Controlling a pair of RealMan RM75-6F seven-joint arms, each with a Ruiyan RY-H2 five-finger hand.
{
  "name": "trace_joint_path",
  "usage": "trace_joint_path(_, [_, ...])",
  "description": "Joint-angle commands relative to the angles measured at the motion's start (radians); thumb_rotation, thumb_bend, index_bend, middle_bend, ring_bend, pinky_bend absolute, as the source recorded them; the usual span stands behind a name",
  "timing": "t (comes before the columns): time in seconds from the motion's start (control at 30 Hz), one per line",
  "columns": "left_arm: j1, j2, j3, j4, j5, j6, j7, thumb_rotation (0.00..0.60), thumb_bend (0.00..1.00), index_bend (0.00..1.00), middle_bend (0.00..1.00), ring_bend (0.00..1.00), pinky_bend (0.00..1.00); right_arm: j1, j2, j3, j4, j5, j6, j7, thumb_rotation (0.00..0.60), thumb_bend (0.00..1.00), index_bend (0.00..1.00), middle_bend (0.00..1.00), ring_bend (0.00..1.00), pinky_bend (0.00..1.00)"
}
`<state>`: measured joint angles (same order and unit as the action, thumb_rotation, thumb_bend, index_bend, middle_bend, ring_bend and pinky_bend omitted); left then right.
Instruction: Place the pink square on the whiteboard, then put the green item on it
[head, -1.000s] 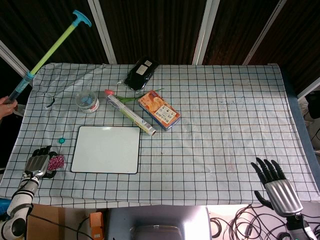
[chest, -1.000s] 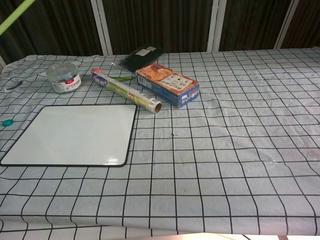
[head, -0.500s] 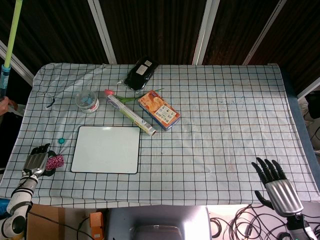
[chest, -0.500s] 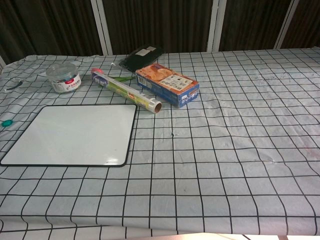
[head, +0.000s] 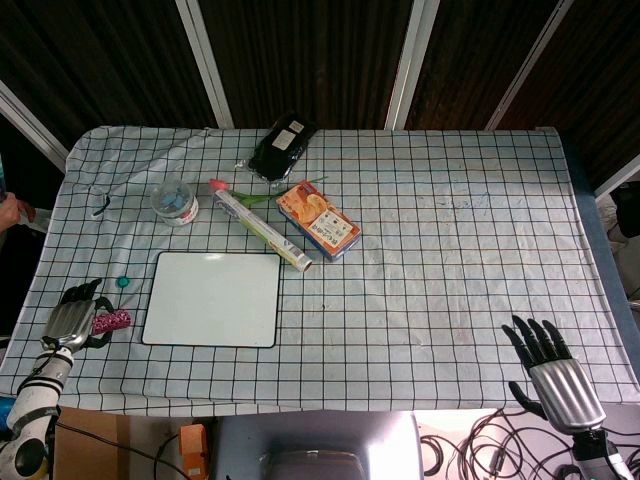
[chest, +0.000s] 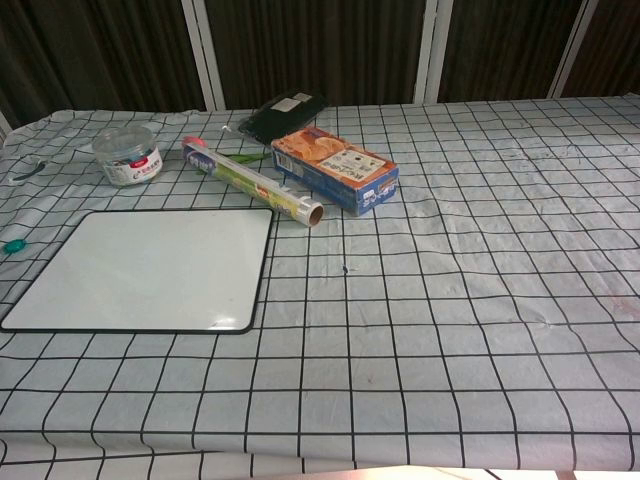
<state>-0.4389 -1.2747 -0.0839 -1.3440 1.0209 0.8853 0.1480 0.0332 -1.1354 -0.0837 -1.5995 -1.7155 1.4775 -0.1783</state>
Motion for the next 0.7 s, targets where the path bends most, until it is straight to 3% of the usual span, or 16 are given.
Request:
trace_joint_path(0.03, [-0.001, 0.046, -0.038, -0.088, 0.044, 0.011, -0.102, 0.6, 0.32, 0.44, 0.04, 0.0, 0.0, 0.0, 0.001, -0.002, 0.0, -0.004, 0.001, 0.001, 0.6, 0.25, 0.0, 0.0, 0.0, 0.05])
trace_joint_path(0.13, [-0.014, 0.076, -0.048, -0.115, 0.097, -0.057, -0.231, 0.6, 0.33, 0.45, 0.05, 0.0, 0.0, -0.001, 0.003, -0.002, 0.0, -0.006, 0.006, 0.008, 0.6, 0.25, 0.0, 0.0, 0.0, 0.05])
trace_joint_path(0.27, [-0.023, 0.06, -0.038, -0.085, 0.165, -0.07, -0.294, 0.6, 0.33, 0.45, 0.05, 0.0, 0.0, -0.002, 0.007, -0.001, 0.002, -0.006, 0.01, 0.016, 0.6, 0.25, 0.0, 0.0, 0.0, 0.05])
trace_joint_path(0.7, [-0.03, 0.021, -0.017, -0.073, 0.222, -0.045, -0.32, 0.6, 0.33, 0.46, 0.06, 0.0, 0.0, -0.005, 0.012, -0.002, 0.004, -0.007, 0.017, 0.027, 0.6, 0.25, 0.0, 0.0, 0.0, 0.05])
